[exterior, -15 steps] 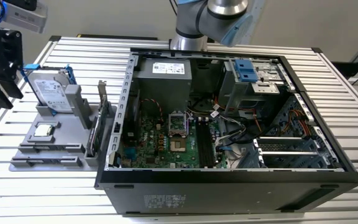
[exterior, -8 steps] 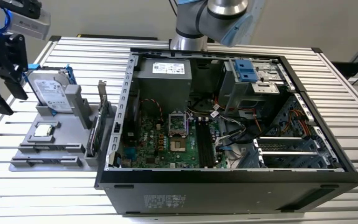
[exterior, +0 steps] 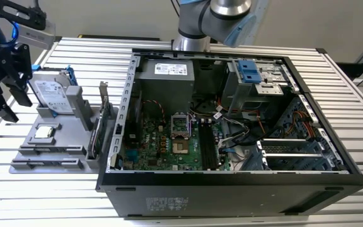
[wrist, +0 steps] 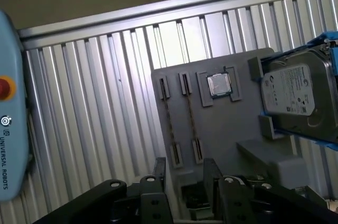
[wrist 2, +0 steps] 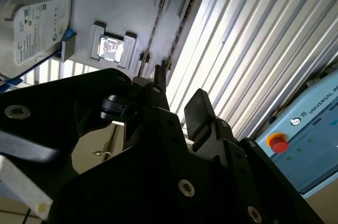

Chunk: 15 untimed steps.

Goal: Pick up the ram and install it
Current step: 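Pick up the ram and move it above insertion slot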

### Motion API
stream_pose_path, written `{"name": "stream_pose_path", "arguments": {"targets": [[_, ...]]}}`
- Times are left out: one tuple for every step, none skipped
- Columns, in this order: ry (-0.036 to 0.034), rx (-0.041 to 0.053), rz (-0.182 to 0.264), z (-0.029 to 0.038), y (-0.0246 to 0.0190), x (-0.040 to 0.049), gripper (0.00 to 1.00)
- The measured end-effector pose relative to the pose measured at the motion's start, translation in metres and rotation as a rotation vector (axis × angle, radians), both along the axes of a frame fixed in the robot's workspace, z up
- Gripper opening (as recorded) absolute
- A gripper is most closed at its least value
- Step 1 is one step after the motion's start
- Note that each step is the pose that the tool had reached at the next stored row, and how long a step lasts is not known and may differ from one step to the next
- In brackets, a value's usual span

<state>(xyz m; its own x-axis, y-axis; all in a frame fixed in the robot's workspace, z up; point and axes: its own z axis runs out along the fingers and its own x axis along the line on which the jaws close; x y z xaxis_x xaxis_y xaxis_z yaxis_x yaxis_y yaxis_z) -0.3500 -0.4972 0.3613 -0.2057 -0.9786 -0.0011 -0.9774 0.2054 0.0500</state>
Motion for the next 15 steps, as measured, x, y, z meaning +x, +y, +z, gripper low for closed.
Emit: {"name": "stream_pose_path", "arguments": {"targets": [[-0.0003, 0.0001, 0.002, -0.0018, 0.0, 0.0, 1.0], [-0.0007, 0.0001, 0.005, -0.0037, 0.0, 0.0, 1.0], [-0.0011, 0.0, 0.007, -0.0055, 0.0, 0.0, 1.0], [-0.0021, 0.0, 0.009, -0.0073, 0.0, 0.0, 1.0], [-0.0043, 0.0001, 0.011, -0.009, 0.0, 0.0, 1.0], [-0.0076, 0.0001, 0.014, -0.0103, 0.0, 0.0, 1.0], [-0.0119, 0.0, 0.017, -0.0114, 0.0, 0.0, 1.0], [-0.0156, 0.0, 0.02, -0.0127, 0.0, 0.0, 1.0], [-0.0191, 0.0, 0.023, -0.0142, 0.0, -0.0002, 1.0], [-0.0203, 0.0001, 0.024, -0.0161, 0.0, -0.0013, 1.0], [-0.0204, 0.0, 0.024, -0.0178, 0.0, -0.0028, 1.0], [-0.0207, 0.0, 0.025, -0.0197, 0.0, -0.0042, 1.0], [-0.021, 0.0, 0.026, -0.0215, 0.0, -0.0056, 1.0], [-0.0221, 0.0, 0.027, -0.0234, 0.0, -0.0068, 1.0], [-0.0235, 0.0002, 0.028, -0.0252, 0.0, -0.0077, 1.0]]}}
